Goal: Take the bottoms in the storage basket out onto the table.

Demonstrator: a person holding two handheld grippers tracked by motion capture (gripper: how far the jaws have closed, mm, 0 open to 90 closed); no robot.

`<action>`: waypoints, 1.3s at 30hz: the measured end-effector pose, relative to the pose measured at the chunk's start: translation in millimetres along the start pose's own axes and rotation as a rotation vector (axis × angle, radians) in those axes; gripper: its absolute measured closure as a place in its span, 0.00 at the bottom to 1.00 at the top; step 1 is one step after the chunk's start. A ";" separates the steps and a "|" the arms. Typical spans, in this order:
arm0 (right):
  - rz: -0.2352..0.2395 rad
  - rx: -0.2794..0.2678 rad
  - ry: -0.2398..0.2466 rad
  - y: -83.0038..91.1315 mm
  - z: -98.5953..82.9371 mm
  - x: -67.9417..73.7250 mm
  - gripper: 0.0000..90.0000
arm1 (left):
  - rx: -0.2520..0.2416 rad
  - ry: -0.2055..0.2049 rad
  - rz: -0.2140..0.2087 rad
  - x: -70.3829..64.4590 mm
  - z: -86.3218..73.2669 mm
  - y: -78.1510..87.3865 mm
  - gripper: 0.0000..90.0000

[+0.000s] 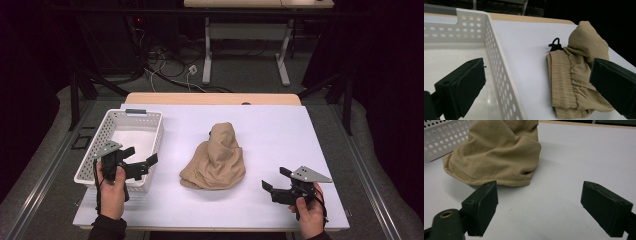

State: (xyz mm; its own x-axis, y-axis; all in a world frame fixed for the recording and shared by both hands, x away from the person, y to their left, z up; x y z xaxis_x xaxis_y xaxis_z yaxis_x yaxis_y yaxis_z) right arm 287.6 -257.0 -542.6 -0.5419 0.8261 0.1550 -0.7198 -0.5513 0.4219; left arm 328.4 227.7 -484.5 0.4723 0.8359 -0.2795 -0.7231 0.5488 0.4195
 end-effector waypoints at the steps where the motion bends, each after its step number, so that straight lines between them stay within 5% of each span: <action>1: 0.001 0.002 -0.001 0.1 0.0 0.1 0.16 | -0.001 0.004 0.002 1.2 -1.1 1.0 0.01; 39: 0.003 0.003 0.007 -0.5 0.0 0.3 0.16 | 0.022 0.017 0.036 16.1 -26.6 10.6 0.01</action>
State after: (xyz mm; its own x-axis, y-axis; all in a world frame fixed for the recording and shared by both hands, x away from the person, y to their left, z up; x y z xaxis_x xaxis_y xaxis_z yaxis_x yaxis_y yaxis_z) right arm 287.8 -256.5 -542.7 -0.5470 0.8236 0.1500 -0.7168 -0.5533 0.4244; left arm 314.9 246.9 -507.5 0.4376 0.8549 -0.2786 -0.7282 0.5187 0.4480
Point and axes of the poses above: each handheld gripper's, and its own axes: y roughly backward along the jaws, z roughly out of its top, x roughly to its left, the point moved 2 cm from there along -y, roughly forward along the jaws, and after that the axes turned 2 degrees about -y, right-handed, at the moved point
